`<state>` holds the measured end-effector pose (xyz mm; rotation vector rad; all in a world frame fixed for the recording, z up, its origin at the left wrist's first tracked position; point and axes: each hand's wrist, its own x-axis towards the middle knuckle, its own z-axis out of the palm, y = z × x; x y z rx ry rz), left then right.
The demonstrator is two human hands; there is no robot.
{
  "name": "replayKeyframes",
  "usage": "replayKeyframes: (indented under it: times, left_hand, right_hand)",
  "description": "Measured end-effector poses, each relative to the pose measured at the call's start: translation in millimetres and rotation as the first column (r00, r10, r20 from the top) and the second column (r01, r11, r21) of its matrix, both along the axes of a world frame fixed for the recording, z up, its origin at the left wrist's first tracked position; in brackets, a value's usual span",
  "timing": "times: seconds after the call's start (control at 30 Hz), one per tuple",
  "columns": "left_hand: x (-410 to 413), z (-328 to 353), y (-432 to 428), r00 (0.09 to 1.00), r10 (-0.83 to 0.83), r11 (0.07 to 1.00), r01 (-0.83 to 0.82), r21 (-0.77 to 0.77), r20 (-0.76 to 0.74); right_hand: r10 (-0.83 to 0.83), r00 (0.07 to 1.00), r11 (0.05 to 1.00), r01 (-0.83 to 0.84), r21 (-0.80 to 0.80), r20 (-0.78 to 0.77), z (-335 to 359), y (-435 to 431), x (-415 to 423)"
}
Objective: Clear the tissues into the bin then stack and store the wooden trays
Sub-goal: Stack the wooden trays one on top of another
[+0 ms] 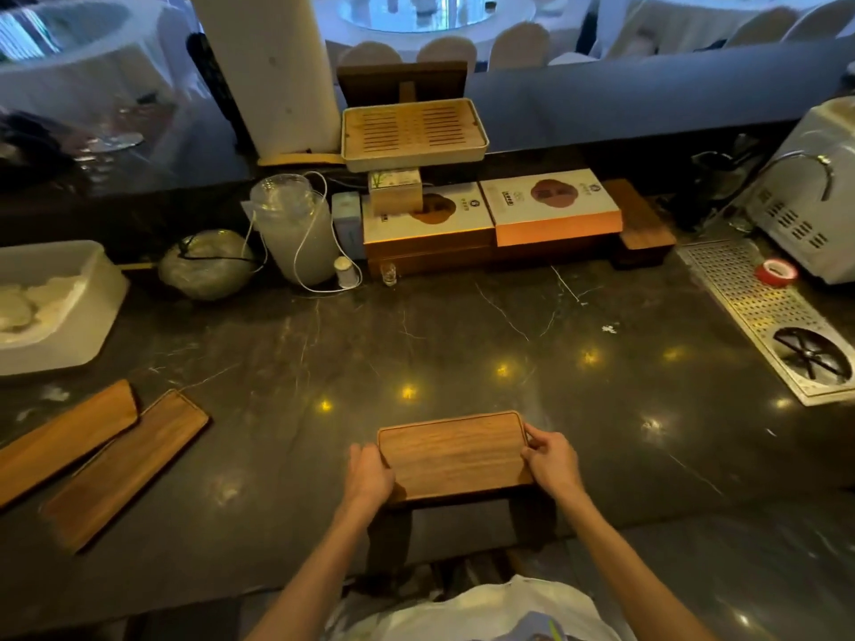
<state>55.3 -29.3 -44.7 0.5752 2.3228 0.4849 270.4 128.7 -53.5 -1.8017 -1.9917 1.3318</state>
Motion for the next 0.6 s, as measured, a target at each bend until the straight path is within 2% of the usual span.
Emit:
replayKeyframes:
  times: [0.3,0.6]
  left_hand:
    - [7.2,-3.1,1.7,0.997,0.075,0.995,-0.072,0.07,-0.032]
    - [5.7,-8.6,-1.1,0.993,0.114,0.989,-0.109,0.103,-0.042]
  right_hand:
    - [0.067,0.998,0.994,-0.066,0.092,-0.005,-13.5,2.9,-0.9]
    - [-0.001,0.993,0.998,0.009,0.069,-0.114,-20.2,-0.3,2.2]
